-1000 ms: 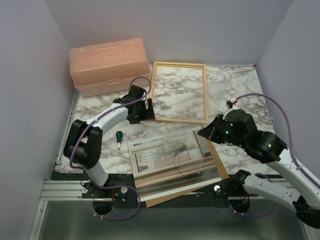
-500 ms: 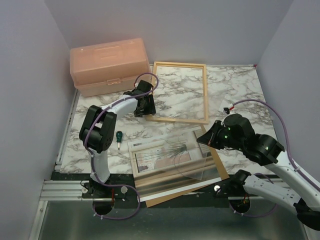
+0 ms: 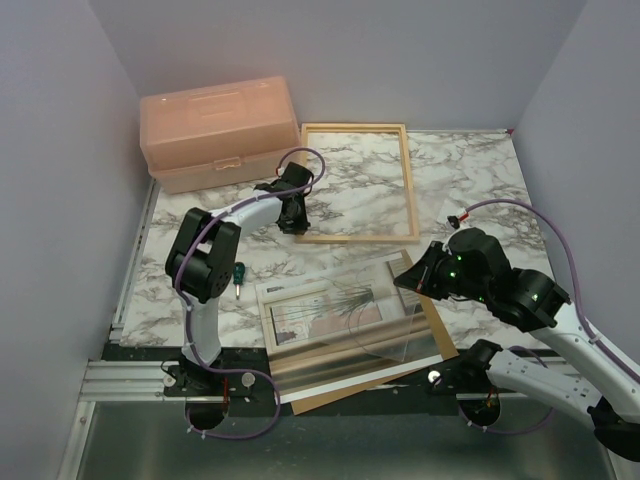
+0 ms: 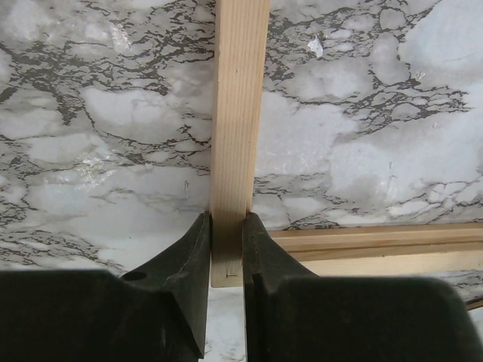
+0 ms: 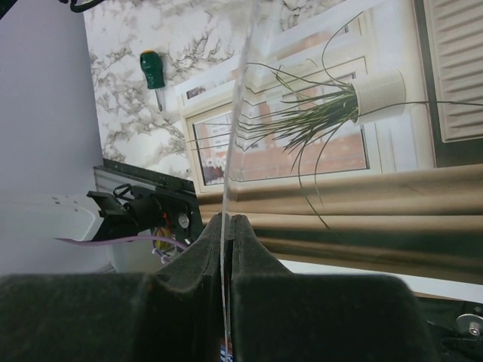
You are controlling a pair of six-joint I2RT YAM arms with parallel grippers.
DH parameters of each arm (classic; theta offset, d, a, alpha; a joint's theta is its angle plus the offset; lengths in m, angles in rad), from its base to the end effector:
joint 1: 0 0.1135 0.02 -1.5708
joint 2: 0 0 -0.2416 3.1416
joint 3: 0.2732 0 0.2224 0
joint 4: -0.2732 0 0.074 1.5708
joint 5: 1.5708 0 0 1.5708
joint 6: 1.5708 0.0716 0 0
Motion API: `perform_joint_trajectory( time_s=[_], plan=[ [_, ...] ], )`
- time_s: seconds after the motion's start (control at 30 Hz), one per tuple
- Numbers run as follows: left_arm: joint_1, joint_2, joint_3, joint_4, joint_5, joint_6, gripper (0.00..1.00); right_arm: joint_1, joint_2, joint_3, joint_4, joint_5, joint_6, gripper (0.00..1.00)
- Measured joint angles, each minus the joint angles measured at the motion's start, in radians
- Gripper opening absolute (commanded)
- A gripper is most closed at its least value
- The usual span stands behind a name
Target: Put the photo into the frame
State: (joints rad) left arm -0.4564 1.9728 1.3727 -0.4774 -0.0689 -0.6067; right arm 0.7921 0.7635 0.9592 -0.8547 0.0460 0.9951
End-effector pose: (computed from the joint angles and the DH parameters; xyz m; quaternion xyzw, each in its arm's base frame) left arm 0.3559 -0.1692 0.1363 -0.0811 0.9658 -0.0949 0.2273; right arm 0.1140 0.1108 0.2920 0.1010 0.8920 0.3301 0.2919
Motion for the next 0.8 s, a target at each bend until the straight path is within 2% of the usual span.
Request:
perform_joint_trajectory(
  time_s=[0.23, 0.6, 0.8],
  plan=[
    [-0.002, -0.038, -0.015, -0.019, 0.031, -0.009, 0.0, 0.0, -0.002, 0.0, 0.0, -0.014, 0.008, 0.0],
    [-0.021, -0.235, -0.067, -0.061, 0.069, -0.025, 0.0, 0.0, -0.019, 0.056, 0.004, -0.019, 0.018, 0.0],
    [-0.086, -0.351, -0.183, -0.069, 0.07, -0.043, 0.0, 0.0, -0.021, 0.098, 0.036, -0.045, 0.019, 0.0]
  ],
)
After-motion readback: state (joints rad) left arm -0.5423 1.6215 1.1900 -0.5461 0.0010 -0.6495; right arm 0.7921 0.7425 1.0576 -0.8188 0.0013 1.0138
